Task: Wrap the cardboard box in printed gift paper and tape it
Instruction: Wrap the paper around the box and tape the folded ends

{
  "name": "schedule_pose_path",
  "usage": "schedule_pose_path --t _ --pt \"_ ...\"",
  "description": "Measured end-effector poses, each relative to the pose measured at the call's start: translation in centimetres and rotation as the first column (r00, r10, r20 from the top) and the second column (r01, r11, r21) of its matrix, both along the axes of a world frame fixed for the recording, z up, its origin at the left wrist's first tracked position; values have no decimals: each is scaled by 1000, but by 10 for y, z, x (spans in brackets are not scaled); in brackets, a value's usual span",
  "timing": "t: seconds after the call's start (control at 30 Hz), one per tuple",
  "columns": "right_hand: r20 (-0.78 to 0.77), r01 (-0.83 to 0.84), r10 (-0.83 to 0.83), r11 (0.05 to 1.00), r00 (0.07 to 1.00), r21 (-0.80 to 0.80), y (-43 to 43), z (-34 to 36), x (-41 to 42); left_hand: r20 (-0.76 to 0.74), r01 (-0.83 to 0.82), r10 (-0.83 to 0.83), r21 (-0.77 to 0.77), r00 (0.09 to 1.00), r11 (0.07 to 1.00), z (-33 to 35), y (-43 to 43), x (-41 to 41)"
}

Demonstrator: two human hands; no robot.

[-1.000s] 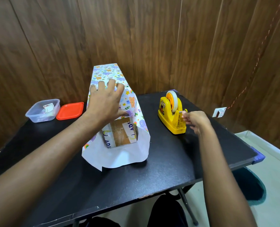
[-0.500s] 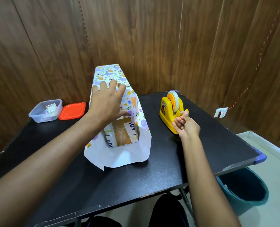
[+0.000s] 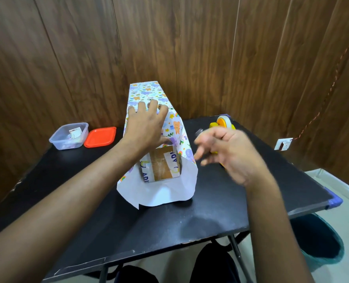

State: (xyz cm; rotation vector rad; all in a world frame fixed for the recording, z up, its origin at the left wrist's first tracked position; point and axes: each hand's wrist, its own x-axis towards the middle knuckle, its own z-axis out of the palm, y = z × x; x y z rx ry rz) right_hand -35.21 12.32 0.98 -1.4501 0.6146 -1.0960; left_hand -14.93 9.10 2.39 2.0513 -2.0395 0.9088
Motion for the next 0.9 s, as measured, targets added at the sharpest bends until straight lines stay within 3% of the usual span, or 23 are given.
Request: schedule_pose_path --t 0.07,0.13,0.27,0.37,0.5,0.7,0.8,0.9 --pt "-147 -90 98 994 984 58 25 -23 27 6 -6 6 -4 1000 1000 0 1 -1" --pt "-137 -36 58 987 989 154 33 -51 60 3 -4 4 -5 1000 1000 0 0 -2" --pt "98 257 -306 905 947 339 4 -89 115 -13 7 -7 3 1000 1000 0 -3 -2" --pt "226 293 -418 851 880 436 -21 -91 136 2 11 -11 -7 1000 1000 0 -3 -1" --pt "389 222 -497 792 776 569 -36 -88 144 12 21 -21 -26 1000 999 -3 -5 0" --pt "316 317 -596 720 738 617 -41 -83 148 53 29 -27 -53 998 998 -7 -6 3" --pt "143 475 -627 702 766 530 -44 -85 146 52 27 -24 -59 998 998 -7 -8 3" --pt "62 521 -621 704 782 482 -44 -89 141 39 33 -31 -56 999 998 -7 -8 3"
